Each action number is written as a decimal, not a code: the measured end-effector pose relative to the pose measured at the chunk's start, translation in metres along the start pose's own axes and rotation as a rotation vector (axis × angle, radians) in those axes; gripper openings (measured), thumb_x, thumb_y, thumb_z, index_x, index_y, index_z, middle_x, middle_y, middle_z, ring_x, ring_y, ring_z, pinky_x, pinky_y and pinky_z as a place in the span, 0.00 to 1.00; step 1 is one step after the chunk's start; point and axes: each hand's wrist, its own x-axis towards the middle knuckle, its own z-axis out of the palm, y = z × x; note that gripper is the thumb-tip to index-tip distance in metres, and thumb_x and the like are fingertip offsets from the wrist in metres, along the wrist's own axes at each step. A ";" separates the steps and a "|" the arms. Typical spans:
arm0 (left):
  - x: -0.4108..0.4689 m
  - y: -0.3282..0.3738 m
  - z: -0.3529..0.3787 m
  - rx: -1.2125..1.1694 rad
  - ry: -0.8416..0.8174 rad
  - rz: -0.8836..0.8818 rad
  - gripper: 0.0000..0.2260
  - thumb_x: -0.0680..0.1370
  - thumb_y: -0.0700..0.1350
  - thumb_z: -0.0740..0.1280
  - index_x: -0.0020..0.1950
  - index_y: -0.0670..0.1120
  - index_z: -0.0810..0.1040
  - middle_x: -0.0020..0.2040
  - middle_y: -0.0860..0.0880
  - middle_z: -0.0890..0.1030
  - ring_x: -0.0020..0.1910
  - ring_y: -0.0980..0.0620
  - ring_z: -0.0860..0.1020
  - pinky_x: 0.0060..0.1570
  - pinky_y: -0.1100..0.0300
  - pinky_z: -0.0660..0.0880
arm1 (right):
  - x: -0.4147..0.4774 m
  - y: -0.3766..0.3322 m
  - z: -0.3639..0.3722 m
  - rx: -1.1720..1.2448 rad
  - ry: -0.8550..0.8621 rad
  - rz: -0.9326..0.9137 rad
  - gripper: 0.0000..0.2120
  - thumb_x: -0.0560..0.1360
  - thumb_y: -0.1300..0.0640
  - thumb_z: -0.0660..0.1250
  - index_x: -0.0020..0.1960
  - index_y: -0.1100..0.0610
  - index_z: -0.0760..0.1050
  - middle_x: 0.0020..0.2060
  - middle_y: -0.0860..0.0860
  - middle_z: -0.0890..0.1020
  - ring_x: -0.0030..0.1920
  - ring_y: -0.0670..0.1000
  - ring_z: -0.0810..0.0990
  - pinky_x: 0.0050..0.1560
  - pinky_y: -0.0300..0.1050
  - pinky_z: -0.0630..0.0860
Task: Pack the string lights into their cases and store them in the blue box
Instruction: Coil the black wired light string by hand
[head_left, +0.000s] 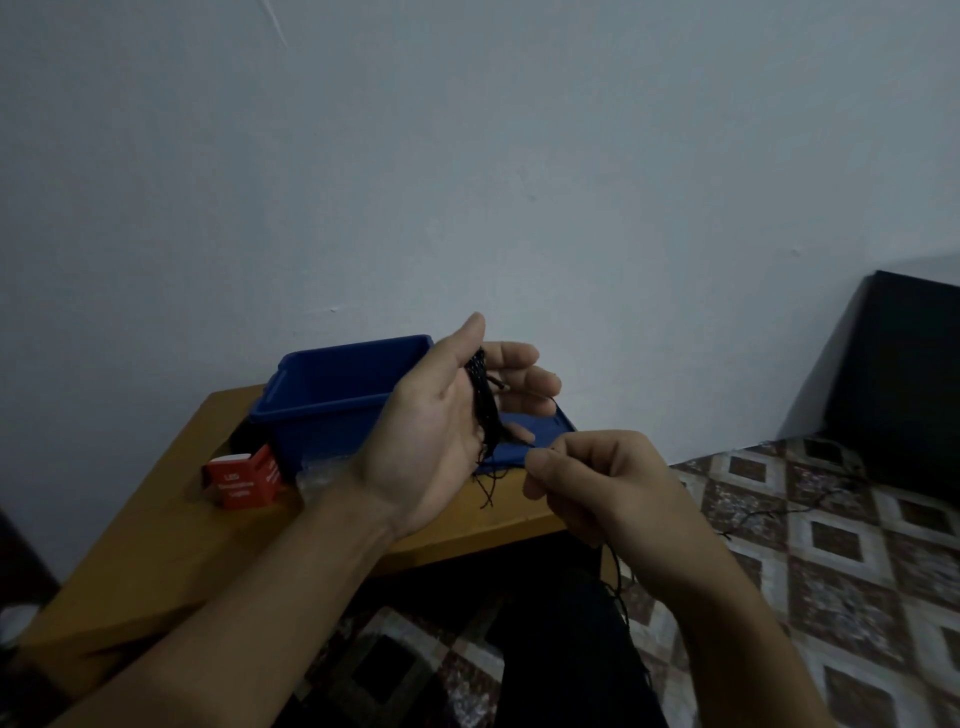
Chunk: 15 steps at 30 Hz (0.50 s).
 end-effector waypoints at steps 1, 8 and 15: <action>0.000 -0.001 0.000 0.023 0.014 0.007 0.25 0.79 0.60 0.55 0.60 0.39 0.75 0.52 0.40 0.81 0.52 0.44 0.79 0.49 0.49 0.73 | 0.000 -0.001 0.000 0.021 0.008 0.005 0.16 0.75 0.49 0.68 0.36 0.61 0.78 0.24 0.51 0.67 0.26 0.50 0.61 0.26 0.41 0.59; 0.003 -0.003 0.001 0.004 0.101 0.037 0.27 0.77 0.58 0.57 0.62 0.37 0.74 0.53 0.39 0.81 0.53 0.45 0.80 0.58 0.52 0.73 | 0.001 -0.001 -0.002 0.092 0.050 0.010 0.14 0.74 0.48 0.69 0.34 0.55 0.76 0.24 0.46 0.67 0.25 0.47 0.60 0.27 0.41 0.58; 0.004 -0.004 0.001 0.152 0.152 -0.009 0.26 0.74 0.63 0.55 0.62 0.47 0.74 0.53 0.47 0.83 0.48 0.52 0.79 0.56 0.52 0.67 | 0.001 -0.003 -0.001 0.124 0.090 0.031 0.18 0.75 0.50 0.73 0.34 0.55 0.68 0.25 0.48 0.64 0.25 0.48 0.58 0.26 0.40 0.57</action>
